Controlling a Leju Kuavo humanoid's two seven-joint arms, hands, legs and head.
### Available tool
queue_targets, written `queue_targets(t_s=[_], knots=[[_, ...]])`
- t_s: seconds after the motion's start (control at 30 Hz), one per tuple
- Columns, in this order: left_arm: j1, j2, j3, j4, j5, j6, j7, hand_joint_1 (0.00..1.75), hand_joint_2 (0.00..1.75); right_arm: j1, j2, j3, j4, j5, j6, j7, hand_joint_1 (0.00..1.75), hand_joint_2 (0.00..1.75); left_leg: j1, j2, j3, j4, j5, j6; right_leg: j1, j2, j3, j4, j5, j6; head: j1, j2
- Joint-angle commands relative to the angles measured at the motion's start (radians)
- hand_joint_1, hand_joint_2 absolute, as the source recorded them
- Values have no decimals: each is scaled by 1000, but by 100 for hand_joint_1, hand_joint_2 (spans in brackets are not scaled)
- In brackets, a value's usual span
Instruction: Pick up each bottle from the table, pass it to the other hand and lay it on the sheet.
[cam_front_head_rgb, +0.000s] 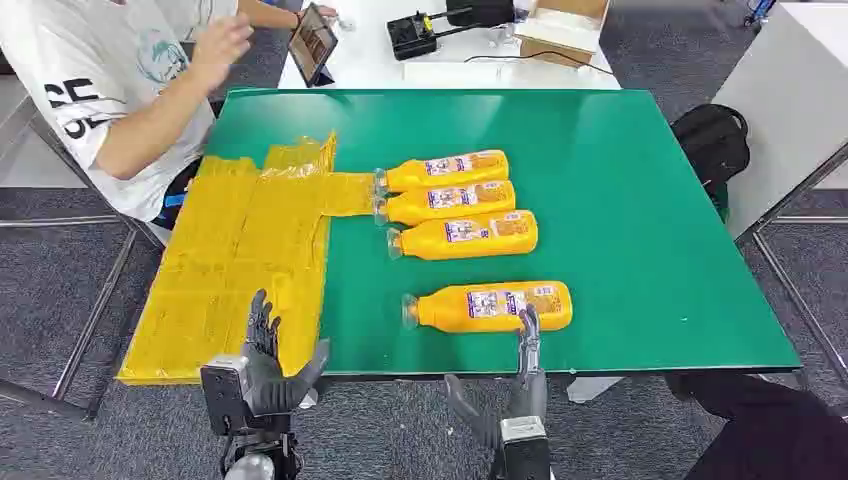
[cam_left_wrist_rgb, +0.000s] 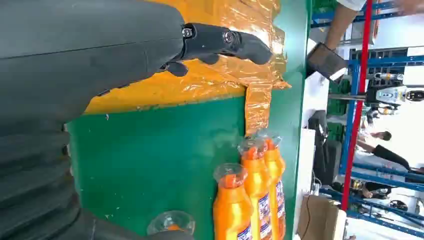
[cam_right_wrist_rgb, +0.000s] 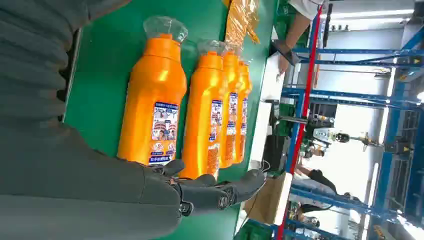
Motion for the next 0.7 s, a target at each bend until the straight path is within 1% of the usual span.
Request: queue_targets(t_s=[0.03, 0.07, 0.23, 0.27, 0.3, 0.4, 0.43, 0.5, 0.53, 0.6, 0.63, 0.67, 0.7], knots=[[-19, -12, -1, 31, 5, 0, 6, 0, 175, 5, 24, -29, 44, -1, 3, -29, 0, 175, 0, -1, 7, -1, -3, 2, 1, -2, 7, -1, -3, -4, 0, 0], [-19, -12, -1, 31, 5, 0, 6, 0, 175, 5, 24, -29, 44, -1, 3, -29, 0, 175, 0, -1, 4, -1, -2, 1, 1, -2, 5, -1, -2, -3, 0, 0], [-16, -12, 4, 27, 5, -1, 6, 0, 175, 6, 24, -38, 45, 1, 7, -26, 0, 175, 0, -1, 6, -1, -2, 1, 1, -2, 6, -1, -2, -3, 0, 0], [-16, -12, 4, 27, 5, -1, 6, 0, 175, 6, 24, -38, 45, 1, 7, -26, 0, 175, 0, -1, 2, -1, -1, 1, 1, -2, 3, -1, -1, -2, 0, 0], [-16, -12, 4, 27, 5, -1, 6, 0, 175, 6, 24, -38, 45, 1, 7, -26, 0, 175, 0, -1, 5, -1, -2, 1, 1, -2, 6, -1, -2, -3, 0, 0], [-16, -12, 4, 27, 5, -1, 6, 0, 175, 6, 24, -38, 45, 1, 7, -26, 0, 175, 0, -1, 4, -1, -1, 1, 1, -2, 4, -1, -2, -2, 0, 0], [-15, -12, 5, 24, 5, -1, 5, 0, 175, 6, 24, -42, 42, 8, 10, -24, 0, 175, 0, -1, 6, -1, -2, 1, 1, -2, 6, -1, -3, -3, 0, 0], [-14, -12, 7, 19, 3, -3, 3, 0, 175, 10, 24, -52, 24, 39, 8, -17, 0, 175, 0, -1, 3, -1, -1, 1, 1, -2, 3, -1, -1, -2, 0, 0], [-14, -12, 10, 15, 1, -3, 2, 0, 175, 13, 24, -59, 4, 76, 2, -4, 0, 175, 0, -1, 6, -1, -2, 2, 1, -3, 6, -1, -3, -3, 0, 0], [-14, -12, 17, 9, -8, -10, -3, 0, 175, 21, 24, -75, -59, 162, -12, 35, 0, 175, 0, -1, 2, 0, -1, 1, 0, -2, 2, 0, -1, -2, 0, 0], [-14, -12, 19, 7, -11, -16, -5, 0, 175, 24, 24, -81, -92, 196, -6, 38, 0, 175, 0, -1, 1, 0, -1, 1, 0, -2, 1, 0, -1, -1, 0, 0], [-20, -12, 21, 11, -13, -28, -7, 0, 175, 28, 24, -95, -157, 267, 5, 67, 0, 175, 0, -1, 3, 0, -2, 1, 0, -2, 3, 0, -2, -3, 0, 0], [-23, -12, 21, 13, -13, -26, -7, 0, 175, 27, 24, -102, -186, 279, 22, 93, 0, 175, 0, -1, 2, 1, -2, 1, 0, -2, 2, 1, -2, -2, 0, 0]])
